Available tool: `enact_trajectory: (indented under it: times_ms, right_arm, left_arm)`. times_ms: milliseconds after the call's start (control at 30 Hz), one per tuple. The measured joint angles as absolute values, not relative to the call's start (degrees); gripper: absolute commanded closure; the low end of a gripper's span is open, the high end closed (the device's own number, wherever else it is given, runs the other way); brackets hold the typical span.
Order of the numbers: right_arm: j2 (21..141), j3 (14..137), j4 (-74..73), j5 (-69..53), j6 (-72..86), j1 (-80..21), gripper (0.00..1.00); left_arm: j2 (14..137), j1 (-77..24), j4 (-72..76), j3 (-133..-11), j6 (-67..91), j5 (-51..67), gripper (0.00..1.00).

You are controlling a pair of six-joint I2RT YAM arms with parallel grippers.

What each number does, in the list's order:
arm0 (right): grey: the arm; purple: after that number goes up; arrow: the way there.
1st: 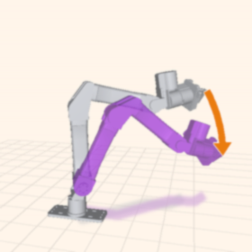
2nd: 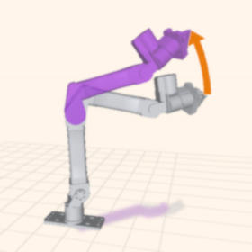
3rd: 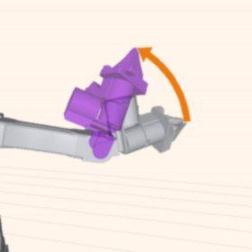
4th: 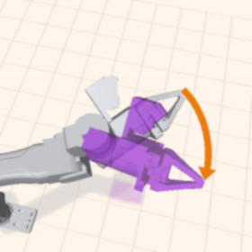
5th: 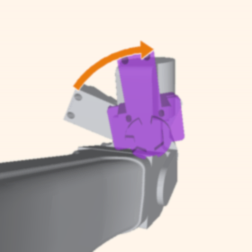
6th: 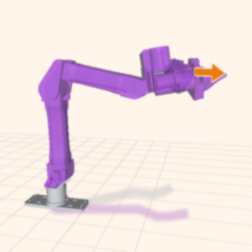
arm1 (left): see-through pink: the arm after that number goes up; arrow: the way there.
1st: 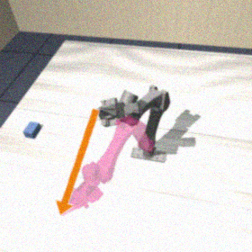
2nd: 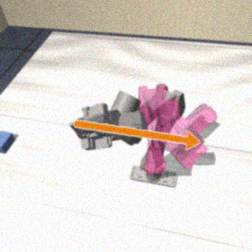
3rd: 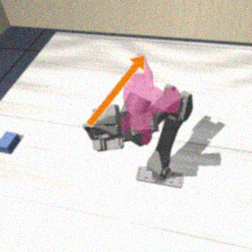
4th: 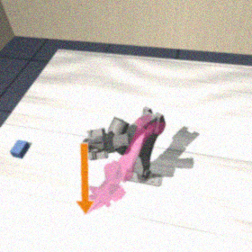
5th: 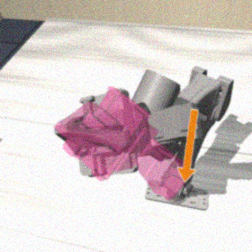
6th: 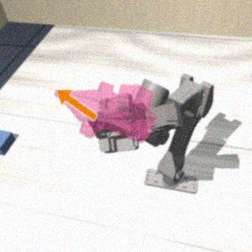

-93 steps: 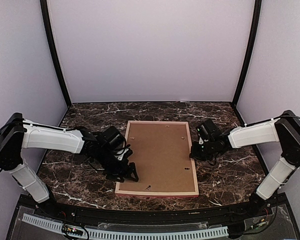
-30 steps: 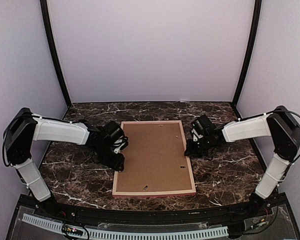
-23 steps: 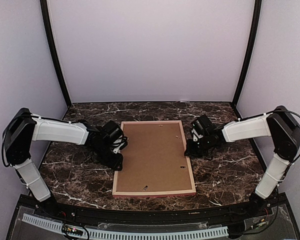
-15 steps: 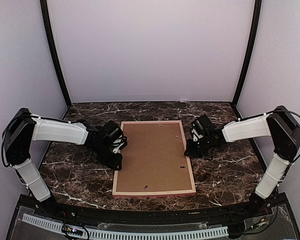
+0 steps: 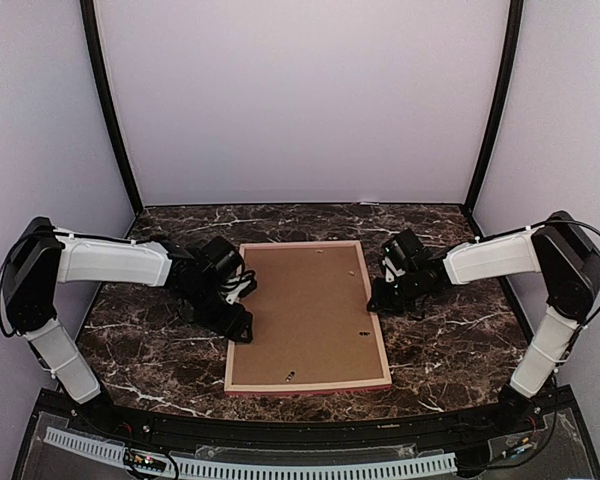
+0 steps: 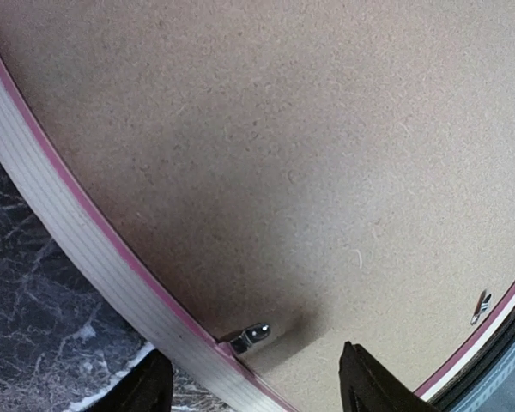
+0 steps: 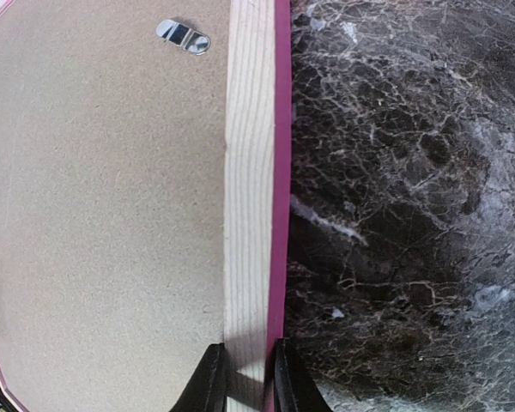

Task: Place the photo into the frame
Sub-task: Press the fastener onto the backboard.

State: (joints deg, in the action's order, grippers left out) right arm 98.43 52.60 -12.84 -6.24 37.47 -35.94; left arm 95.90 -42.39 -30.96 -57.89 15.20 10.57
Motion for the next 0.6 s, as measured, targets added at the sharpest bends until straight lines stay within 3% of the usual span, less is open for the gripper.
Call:
enact_trajectory:
  times_ms: [333, 600]
  right_arm:
    - [98.54, 52.62, -12.6, -6.42, 37.28, -35.94, 0.81]
    - [99.68, 53.8, -12.34, -7.31, 36.38, -35.94, 0.81]
  left_arm:
    - [96.05, -38.0, -31.35, -66.7, 15.35, 6.33, 0.23]
    - [103.18, -31.7, -30.3, -75.11, 15.51, 3.07, 0.2]
